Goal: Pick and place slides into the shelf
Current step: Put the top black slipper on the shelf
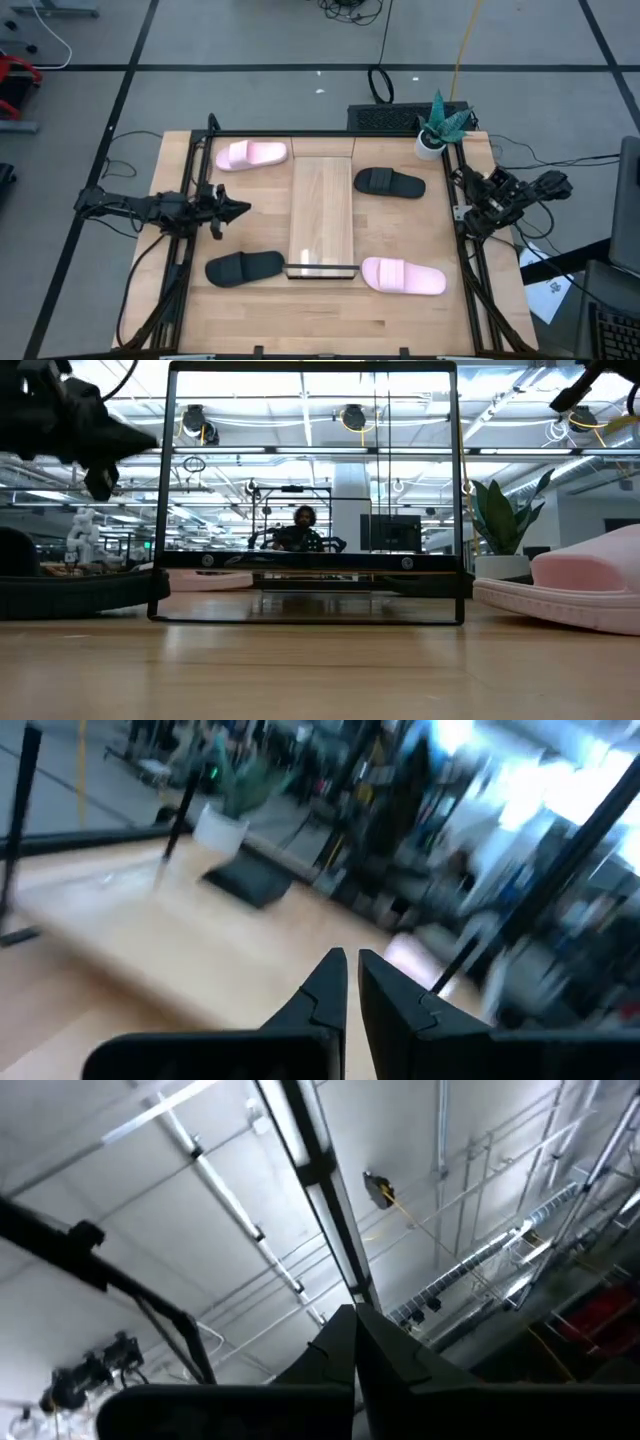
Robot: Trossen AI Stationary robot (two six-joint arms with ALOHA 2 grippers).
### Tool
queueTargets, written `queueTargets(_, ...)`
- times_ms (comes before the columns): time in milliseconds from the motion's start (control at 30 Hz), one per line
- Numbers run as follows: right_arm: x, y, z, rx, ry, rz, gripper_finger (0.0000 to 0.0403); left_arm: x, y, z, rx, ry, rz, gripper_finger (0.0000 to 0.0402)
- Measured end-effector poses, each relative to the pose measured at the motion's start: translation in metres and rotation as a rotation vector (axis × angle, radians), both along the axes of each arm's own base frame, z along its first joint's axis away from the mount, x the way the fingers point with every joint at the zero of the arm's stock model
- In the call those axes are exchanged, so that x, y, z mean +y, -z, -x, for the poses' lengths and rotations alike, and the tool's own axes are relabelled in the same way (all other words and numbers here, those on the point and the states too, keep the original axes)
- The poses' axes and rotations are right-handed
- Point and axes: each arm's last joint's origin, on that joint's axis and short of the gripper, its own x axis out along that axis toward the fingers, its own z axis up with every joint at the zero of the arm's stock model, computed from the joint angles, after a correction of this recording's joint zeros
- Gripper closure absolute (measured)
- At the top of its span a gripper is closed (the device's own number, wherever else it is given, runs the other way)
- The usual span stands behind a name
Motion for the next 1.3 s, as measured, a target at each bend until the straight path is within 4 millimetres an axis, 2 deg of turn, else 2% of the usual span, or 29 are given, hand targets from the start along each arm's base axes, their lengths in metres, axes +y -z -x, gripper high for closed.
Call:
queueTargets(67, 0.002, -0.004, -0.004, 0.016, 0.046, 0.071, 0.0403, 0.0, -0.01, 0.001, -0.11, -0.005, 0.052, 0.0376)
queueTargets(133, 0.005, -0.016, -0.006, 0.017, 0.114, 0.156, 0.0403, 0.002, -0.022, 0.003, -0.237, -0.038, 0.062, 0.0376)
queueTargets(300, 0.013, -0.057, -0.014, -0.02, 0.297, 0.448, 0.0403, 0.005, -0.053, 0.017, -0.553, -0.103, -0.018, 0.0376)
queueTargets(400, 0.021, -0.078, -0.026, 0.025, 0.38, 0.628, 0.0403, 0.006, -0.071, 0.025, -0.626, -0.134, -0.079, 0.0376)
queueTargets(500, 0.026, -0.094, -0.044, 0.223, 0.433, 0.703, 0.0403, 0.007, -0.094, 0.031, -0.591, -0.144, -0.156, 0.0376)
queueTargets(733, 0.028, -0.124, -0.076, 0.826, 0.651, 0.672, 0.0403, 0.01, -0.159, 0.042, -0.247, -0.131, -0.204, 0.0376)
queueTargets(867, 0.024, -0.117, -0.082, 1.129, 0.815, 0.514, 0.0403, 0.01, -0.183, 0.037, 0.0, -0.146, -0.189, 0.0376)
queueTargets(1000, 0.023, -0.1, -0.084, 1.262, 0.867, 0.417, 0.0403, 0.009, -0.195, 0.028, 0.187, -0.156, -0.206, 0.0376)
queueTargets(1167, 0.024, -0.081, -0.084, 1.265, 0.714, 0.328, 0.0403, 0.007, -0.196, 0.014, 0.29, -0.147, -0.229, 0.0376)
queueTargets(1300, 0.024, -0.056, -0.082, 1.367, 0.515, 0.306, 0.0402, 0.006, -0.192, 0.009, 0.343, -0.142, -0.243, 0.0376)
